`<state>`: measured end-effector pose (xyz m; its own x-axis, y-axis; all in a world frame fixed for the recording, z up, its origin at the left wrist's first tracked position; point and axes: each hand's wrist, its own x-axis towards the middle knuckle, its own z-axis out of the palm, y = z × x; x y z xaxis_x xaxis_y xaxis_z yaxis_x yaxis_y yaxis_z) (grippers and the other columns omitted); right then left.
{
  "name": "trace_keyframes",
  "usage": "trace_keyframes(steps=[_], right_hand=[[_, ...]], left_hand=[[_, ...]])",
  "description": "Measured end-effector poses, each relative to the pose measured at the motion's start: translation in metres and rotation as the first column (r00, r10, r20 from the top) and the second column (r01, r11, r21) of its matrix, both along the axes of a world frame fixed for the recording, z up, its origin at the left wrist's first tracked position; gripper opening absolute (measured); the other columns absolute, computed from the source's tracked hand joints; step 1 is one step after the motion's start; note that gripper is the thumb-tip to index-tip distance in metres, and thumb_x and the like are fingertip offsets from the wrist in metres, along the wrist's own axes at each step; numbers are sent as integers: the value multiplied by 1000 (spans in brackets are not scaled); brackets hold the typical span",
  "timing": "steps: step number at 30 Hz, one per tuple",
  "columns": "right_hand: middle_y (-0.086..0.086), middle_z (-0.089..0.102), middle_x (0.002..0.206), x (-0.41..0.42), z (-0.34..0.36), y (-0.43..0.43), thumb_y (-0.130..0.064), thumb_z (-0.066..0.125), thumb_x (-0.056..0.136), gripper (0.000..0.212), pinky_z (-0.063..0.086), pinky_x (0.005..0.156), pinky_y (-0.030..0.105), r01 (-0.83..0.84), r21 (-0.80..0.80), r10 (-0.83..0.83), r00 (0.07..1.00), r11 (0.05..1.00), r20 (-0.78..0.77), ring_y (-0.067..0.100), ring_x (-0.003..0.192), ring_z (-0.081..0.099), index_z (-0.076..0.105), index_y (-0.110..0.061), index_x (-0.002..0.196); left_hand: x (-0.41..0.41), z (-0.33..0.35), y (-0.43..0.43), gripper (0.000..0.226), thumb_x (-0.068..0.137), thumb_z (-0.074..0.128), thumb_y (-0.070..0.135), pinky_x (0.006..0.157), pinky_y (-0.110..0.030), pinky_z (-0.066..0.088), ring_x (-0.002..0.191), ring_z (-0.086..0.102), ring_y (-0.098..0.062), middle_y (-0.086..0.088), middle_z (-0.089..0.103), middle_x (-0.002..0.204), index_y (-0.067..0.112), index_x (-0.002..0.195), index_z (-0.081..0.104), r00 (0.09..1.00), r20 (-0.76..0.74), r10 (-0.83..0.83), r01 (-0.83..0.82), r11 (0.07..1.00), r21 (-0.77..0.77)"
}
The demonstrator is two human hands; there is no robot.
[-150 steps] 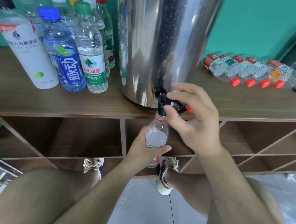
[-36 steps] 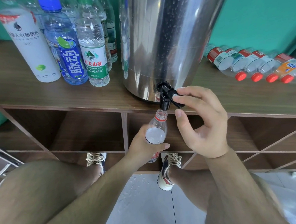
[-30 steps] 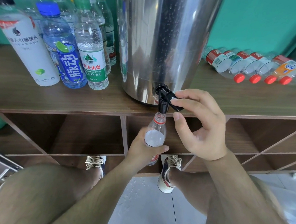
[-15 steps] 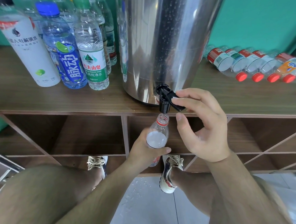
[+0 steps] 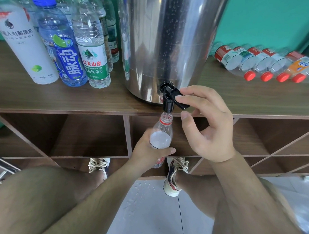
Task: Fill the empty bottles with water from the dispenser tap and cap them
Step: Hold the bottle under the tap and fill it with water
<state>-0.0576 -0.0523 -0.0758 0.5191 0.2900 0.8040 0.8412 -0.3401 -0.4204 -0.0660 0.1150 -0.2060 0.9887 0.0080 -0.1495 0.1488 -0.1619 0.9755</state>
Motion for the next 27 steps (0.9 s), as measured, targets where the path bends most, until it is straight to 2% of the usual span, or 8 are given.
trace_keyframes(steps=[8,13,17,22,27], right_hand=[[17,65,126,0,1,1,-4,61,93,26,57,78,55,-8,13,8,1000,1000,-15,33,115,64,72,0,116],[14,64,127,-1,1,0,-6,61,93,27,57,79,56,-17,16,17,1000,1000,-18,33,116,64,72,0,117],[13,63,127,-1,0,0,-2,62,92,28,58,79,55,-20,23,20,999,1000,-24,33,116,64,70,-3,118],[14,63,127,0,-1,0,5,61,88,33,58,79,53,-17,15,18,1000,1000,-16,33,117,63,70,-3,119],[16,63,127,0,0,0,4,60,89,30,58,80,52,-18,8,18,1000,1000,-24,33,116,63,71,0,118]], left_hand=[[6,-6,1,89,57,97,46,102,-45,55,119,62,-13,16,64,124,44,132,50,1000,19,-2,2,1000,-17],[6,-8,-1,91,52,99,49,101,-47,55,118,63,-12,15,65,123,47,130,52,1000,7,4,-4,999,-46],[4,-5,0,88,55,99,45,99,-42,56,117,63,-11,15,65,122,46,129,52,1000,-4,6,-6,999,-33],[2,-2,-1,83,62,98,37,86,-26,52,114,62,-8,17,64,120,43,129,50,1000,-13,19,-19,1000,-14],[2,-1,-2,83,62,98,38,82,-23,49,113,60,-7,18,61,120,45,128,48,999,-26,27,-26,1000,7]])
